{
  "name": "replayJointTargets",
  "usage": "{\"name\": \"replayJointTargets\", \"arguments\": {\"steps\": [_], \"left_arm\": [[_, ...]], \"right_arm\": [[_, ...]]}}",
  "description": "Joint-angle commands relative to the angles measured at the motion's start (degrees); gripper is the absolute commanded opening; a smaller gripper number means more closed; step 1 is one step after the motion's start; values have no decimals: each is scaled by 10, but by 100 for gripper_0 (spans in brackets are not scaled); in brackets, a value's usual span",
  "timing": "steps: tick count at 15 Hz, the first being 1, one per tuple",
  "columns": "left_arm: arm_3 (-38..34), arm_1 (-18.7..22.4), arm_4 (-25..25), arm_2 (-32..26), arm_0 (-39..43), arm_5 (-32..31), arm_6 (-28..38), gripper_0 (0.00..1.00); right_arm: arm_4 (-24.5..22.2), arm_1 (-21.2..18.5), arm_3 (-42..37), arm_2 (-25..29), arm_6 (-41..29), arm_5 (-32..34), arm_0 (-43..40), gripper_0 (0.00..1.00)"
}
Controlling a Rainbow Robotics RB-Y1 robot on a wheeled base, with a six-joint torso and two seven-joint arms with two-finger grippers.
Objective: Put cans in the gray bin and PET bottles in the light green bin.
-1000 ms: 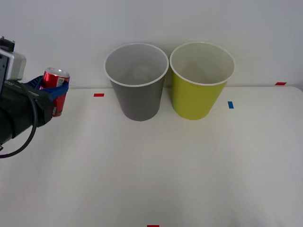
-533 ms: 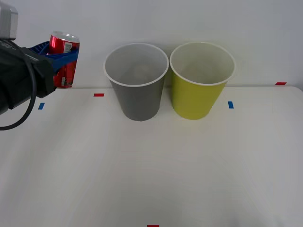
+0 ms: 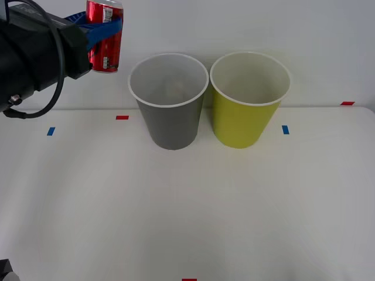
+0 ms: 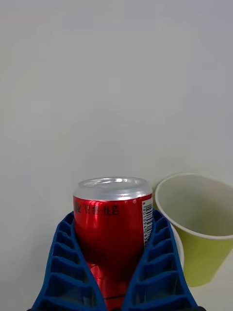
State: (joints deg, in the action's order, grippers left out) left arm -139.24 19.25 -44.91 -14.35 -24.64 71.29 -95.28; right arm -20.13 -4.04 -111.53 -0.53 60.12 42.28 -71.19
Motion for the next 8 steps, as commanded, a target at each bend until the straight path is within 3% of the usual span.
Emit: {"name": "replayJointTargets", "arguments": {"steps": [1, 8], "left_arm": [[58, -11, 11, 34, -18, -48, -5, 0], [180, -12, 41, 106, -73, -178, -15, 0]], "right_arm": [[0, 0, 0, 0, 0, 0, 0, 100], [0, 0, 0, 0, 0, 0, 0, 100]]}}
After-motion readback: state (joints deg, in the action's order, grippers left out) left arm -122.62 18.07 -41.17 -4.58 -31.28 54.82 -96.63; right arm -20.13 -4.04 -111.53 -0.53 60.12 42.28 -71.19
